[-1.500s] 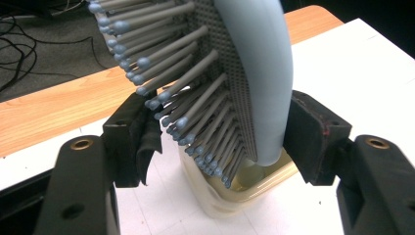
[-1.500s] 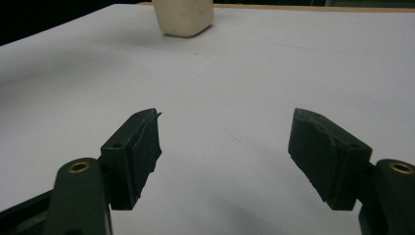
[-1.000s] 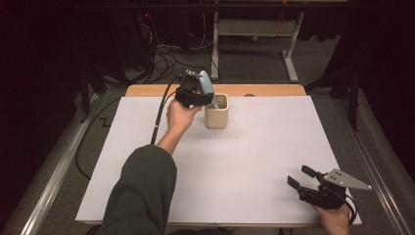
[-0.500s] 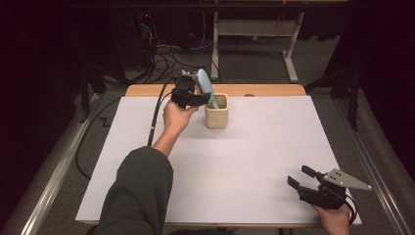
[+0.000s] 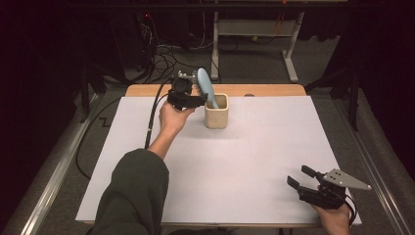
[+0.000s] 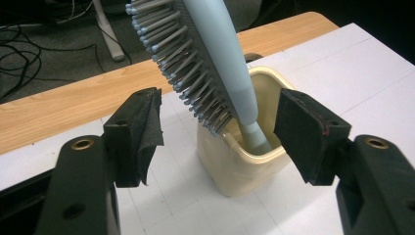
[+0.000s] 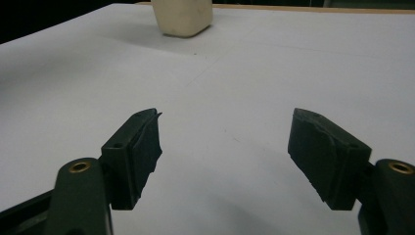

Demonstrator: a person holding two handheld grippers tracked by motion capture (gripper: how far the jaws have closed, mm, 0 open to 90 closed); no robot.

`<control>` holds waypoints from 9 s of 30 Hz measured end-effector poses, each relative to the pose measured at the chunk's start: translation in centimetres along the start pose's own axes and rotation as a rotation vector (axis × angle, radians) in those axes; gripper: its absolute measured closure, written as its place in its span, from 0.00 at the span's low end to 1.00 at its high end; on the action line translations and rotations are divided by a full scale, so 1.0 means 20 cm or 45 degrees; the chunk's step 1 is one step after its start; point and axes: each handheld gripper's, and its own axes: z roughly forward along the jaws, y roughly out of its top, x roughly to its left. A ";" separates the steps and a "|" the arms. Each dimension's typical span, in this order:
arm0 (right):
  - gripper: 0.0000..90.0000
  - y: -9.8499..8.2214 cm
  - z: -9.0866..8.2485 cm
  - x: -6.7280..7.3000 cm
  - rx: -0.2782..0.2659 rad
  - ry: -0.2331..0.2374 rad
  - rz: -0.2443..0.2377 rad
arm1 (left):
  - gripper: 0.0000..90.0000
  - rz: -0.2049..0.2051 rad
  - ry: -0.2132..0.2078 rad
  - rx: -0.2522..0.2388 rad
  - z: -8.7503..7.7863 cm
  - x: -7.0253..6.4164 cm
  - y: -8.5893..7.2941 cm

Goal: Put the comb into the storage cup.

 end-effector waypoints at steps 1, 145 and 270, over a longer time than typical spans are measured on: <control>0.32 0.00 0.00 0.00 0.000 0.000 0.000 | 0.38 0.003 0.001 -0.001 0.00 0.00 0.00; 0.32 0.00 -0.01 -0.01 -0.001 -0.026 0.021 | 0.36 0.018 -0.007 -0.198 -0.78 0.18 -0.60; 0.32 0.00 0.00 0.01 0.018 -0.020 0.002 | 0.34 -0.090 -0.022 -0.223 -0.88 0.23 -1.08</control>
